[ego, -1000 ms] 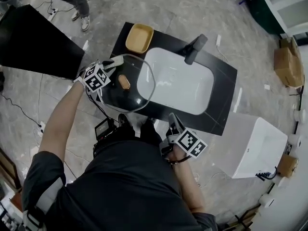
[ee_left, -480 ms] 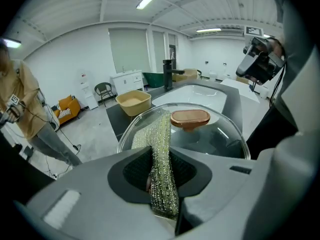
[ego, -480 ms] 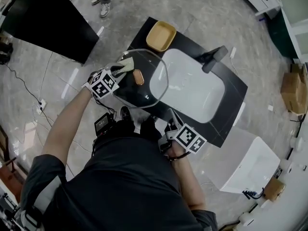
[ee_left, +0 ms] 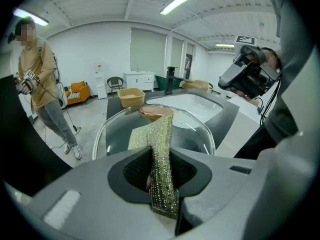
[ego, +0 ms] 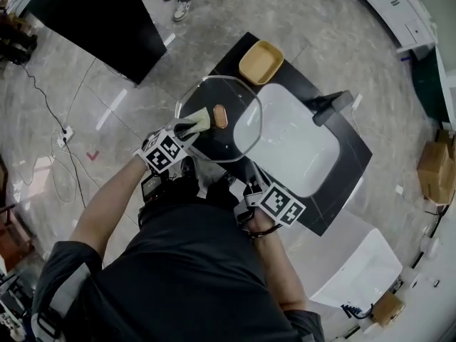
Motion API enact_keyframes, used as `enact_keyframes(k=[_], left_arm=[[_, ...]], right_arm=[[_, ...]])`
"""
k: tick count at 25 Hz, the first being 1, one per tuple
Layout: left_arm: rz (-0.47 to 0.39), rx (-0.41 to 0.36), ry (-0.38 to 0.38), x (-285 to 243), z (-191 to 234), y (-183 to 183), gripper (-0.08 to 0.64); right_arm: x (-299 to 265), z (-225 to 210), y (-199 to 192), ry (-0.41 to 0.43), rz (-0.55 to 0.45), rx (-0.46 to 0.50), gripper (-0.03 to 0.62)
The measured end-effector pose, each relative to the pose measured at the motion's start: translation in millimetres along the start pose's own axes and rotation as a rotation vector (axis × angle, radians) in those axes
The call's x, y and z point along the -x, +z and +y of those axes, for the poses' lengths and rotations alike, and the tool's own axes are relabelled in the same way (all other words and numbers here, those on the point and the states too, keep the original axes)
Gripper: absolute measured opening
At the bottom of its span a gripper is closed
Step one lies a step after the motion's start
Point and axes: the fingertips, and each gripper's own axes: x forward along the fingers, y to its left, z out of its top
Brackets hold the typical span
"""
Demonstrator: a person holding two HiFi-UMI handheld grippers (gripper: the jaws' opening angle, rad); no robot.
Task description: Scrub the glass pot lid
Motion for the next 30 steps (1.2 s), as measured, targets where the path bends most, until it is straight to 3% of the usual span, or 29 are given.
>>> enact_keyframes(k=[4, 15, 23, 30], left_arm=[[-0.007, 0.051, 0.007, 0, -23, 0, 0.075], [0.040, 0.004, -0.012, -23, -80, 13, 0.075], [0.097, -0.094, -0.070, -41, -107, 24, 0.075], [0.131, -0.187, -0.175, -55, -139, 29, 0.075]], right_arm=[[-5, 2, -6, 0.015, 0.038, 0.012, 0.008], [12, -16, -8, 0.015, 0.025, -0.020, 0.008], [36, -36, 1, 0.002, -0.052, -0.080, 0.006], [50, -46, 3, -0.012, -0.100, -0.120, 0.006]])
